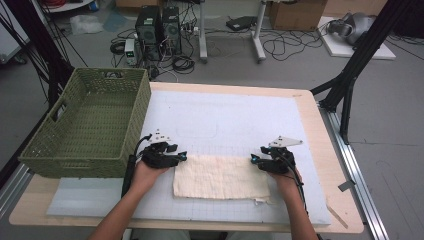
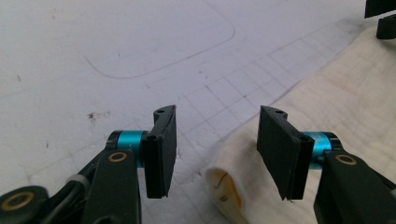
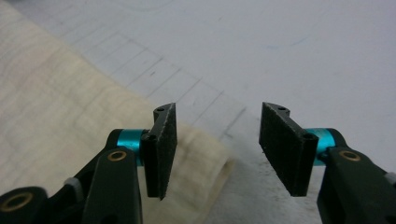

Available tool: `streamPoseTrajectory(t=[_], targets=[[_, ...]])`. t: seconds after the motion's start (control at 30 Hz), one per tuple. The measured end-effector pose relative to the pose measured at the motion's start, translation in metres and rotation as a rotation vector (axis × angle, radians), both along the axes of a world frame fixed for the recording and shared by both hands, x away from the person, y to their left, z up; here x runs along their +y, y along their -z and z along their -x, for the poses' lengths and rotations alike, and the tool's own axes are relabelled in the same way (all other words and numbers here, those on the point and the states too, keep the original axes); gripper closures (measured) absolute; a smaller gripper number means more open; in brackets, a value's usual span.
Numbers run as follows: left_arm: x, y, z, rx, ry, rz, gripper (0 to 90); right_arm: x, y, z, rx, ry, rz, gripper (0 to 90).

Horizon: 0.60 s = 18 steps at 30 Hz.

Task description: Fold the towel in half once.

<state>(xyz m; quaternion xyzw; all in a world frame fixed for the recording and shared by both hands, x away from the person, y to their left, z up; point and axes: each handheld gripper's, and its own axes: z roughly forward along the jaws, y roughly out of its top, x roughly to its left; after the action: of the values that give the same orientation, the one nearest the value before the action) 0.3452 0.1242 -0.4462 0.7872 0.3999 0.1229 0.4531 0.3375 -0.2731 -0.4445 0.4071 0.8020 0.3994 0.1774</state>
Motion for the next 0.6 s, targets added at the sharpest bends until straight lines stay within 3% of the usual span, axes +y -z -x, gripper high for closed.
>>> streamPoseTrajectory(t=[0.1, 0.2, 0.27, 0.3, 0.37, 0.5, 0.6], targets=[[0.000, 0.004, -0.001, 0.014, 0.018, -0.065, 53.1, 0.000, 0.006, -0.002, 0.042, -0.010, 0.006, 50.3], [0.000, 0.003, 0.001, 0.005, 0.023, -0.080, 62.4, -0.004, 0.005, 0.002, 0.049, -0.033, 0.001, 62.7], [0.000, 0.003, 0.003, 0.014, 0.045, -0.068, 79.9, -0.007, 0.006, 0.007, 0.060, -0.058, -0.027, 76.0], [-0.001, 0.003, 0.004, 0.001, 0.050, -0.076, 83.6, -0.008, 0.006, 0.009, 0.064, -0.069, -0.035, 80.0], [0.000, 0.001, 0.004, -0.020, 0.037, -0.085, 85.4, -0.007, 0.005, 0.015, 0.049, -0.091, -0.023, 82.1], [0.005, -0.001, 0.001, -0.053, -0.031, -0.035, 85.6, -0.003, 0.003, 0.027, 0.006, -0.106, 0.009, 82.5], [0.001, 0.001, 0.000, -0.045, -0.037, -0.054, 85.6, 0.001, 0.002, 0.028, -0.038, -0.064, 0.045, 82.7]])
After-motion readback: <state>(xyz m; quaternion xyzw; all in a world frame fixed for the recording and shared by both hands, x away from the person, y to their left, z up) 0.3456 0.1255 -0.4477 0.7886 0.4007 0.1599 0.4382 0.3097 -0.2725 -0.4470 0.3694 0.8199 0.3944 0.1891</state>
